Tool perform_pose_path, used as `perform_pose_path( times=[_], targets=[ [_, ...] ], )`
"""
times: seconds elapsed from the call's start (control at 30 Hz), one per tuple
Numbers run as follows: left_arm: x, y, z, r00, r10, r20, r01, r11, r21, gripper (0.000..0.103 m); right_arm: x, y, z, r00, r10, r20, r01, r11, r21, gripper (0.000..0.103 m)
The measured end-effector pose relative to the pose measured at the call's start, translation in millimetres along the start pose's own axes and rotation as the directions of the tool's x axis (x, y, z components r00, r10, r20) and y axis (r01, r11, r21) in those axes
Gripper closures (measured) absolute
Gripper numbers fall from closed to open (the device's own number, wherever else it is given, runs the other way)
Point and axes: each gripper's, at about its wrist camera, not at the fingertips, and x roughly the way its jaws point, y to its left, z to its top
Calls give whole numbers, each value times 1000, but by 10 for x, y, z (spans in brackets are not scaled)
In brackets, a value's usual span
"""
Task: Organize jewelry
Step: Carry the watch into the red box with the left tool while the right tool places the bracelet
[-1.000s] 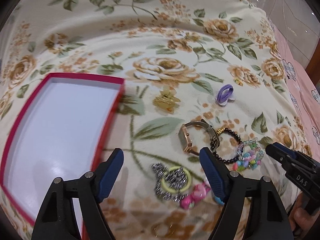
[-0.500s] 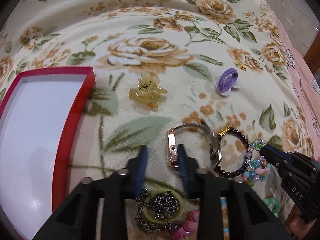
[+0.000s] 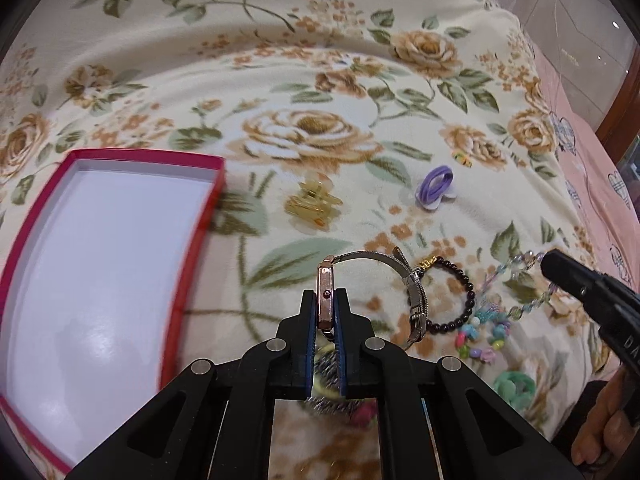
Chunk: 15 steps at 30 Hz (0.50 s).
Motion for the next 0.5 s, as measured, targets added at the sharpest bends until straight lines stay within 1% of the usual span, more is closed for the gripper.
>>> perform_pose_path(
  times=[0.23, 0.5],
  targets=[
    [-397, 233, -137, 999, 26, 41, -25, 999, -39, 96, -85, 249, 86, 998, 48, 27, -47, 998, -28, 96],
    [-668, 604, -285, 995, 81, 52, -75, 991, -108, 96, 39, 635, 115, 992, 127, 10, -126, 989, -74, 96]
  ],
)
